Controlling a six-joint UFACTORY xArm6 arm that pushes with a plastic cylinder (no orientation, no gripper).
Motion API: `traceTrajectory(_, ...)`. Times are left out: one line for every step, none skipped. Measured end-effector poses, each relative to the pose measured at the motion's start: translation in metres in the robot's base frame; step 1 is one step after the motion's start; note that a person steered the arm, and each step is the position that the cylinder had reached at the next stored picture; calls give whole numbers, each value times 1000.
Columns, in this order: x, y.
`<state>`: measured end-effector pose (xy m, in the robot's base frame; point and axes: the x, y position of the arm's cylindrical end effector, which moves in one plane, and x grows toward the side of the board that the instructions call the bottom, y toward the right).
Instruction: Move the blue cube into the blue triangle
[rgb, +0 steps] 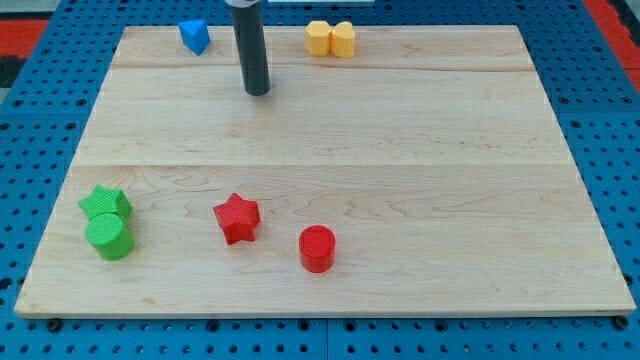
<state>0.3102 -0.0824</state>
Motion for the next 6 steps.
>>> traceTrajectory(-25, 1)
traceTrajectory(-47, 4)
traceTrajectory(-49, 26)
traceTrajectory(-55, 35)
traceTrajectory(-74, 9)
traceTrajectory(-75, -17)
